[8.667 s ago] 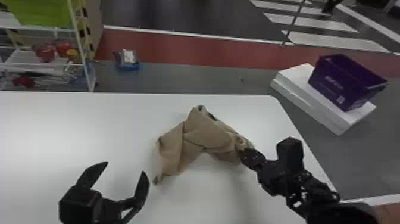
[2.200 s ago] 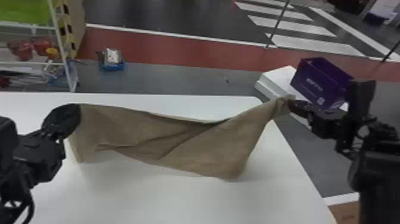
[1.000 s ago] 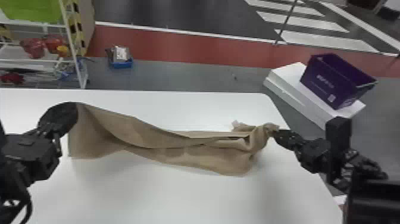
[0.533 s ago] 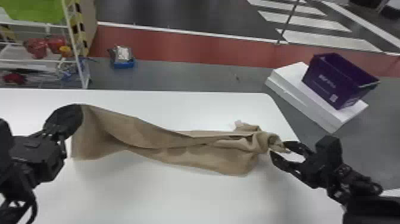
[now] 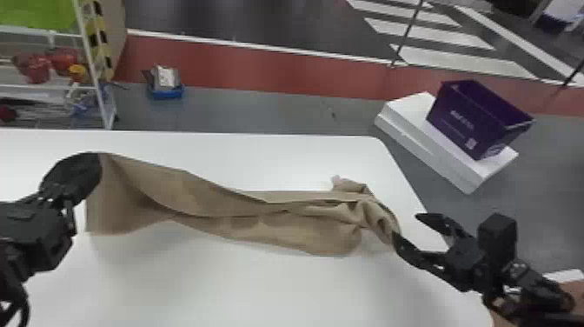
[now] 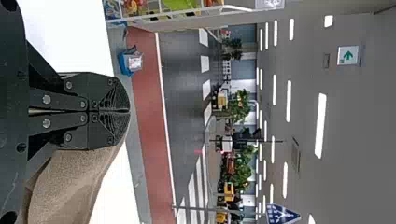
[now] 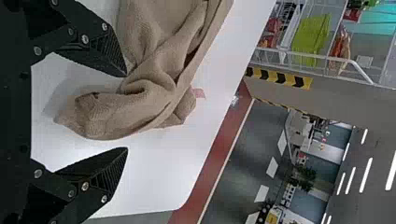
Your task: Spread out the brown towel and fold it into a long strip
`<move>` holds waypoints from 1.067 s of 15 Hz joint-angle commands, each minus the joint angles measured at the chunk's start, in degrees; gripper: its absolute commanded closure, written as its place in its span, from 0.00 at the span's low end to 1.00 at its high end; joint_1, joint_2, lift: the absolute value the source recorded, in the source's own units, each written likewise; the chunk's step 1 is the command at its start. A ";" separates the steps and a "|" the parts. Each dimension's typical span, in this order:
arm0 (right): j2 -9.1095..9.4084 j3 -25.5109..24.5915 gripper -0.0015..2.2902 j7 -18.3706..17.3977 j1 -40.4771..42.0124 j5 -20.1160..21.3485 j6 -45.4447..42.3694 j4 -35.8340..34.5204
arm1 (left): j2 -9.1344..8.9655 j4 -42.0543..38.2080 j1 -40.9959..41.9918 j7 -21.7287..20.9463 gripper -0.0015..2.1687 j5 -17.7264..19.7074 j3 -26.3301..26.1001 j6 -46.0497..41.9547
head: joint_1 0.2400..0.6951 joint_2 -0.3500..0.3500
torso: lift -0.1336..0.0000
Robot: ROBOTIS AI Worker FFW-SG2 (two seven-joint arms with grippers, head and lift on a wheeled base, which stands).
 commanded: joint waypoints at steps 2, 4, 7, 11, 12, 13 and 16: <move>-0.43 0.05 0.17 0.01 1.80 0.57 -1.75 1.04 | 0.00 0.08 0.01 0.00 0.88 -0.07 -0.09 0.00 | 1.00 0.09 | 0.08; -1.22 0.76 0.18 0.01 1.89 2.59 -1.93 2.01 | 0.00 0.17 0.01 0.00 0.88 -0.16 -0.27 0.00 | 1.00 0.09 | 0.08; -2.45 1.29 0.18 -0.60 0.30 5.23 -0.87 4.47 | 0.00 0.43 0.10 0.09 0.88 -0.43 -0.45 -0.70 | 1.00 0.07 | 0.08; -3.77 3.92 0.18 -1.13 -2.42 9.71 2.64 6.14 | -0.09 0.43 0.18 0.09 0.88 -1.04 -0.53 -0.70 | 1.00 0.05 | 0.08; -3.77 4.36 0.18 -0.95 -2.86 10.06 3.52 6.23 | -0.09 0.43 0.18 0.09 0.88 -1.39 -0.53 -0.70 | 1.00 0.05 | 0.08; -3.86 4.71 0.18 -0.60 -2.86 10.06 3.87 6.32 | -0.09 0.43 0.18 0.18 0.88 -1.39 -0.53 -0.70 | 1.00 0.05 | 0.08; -4.12 5.42 0.18 -0.08 -3.04 10.50 3.87 7.20 | -0.09 0.43 0.18 0.18 0.88 -1.39 -0.45 -0.70 | 1.00 0.07 | 0.08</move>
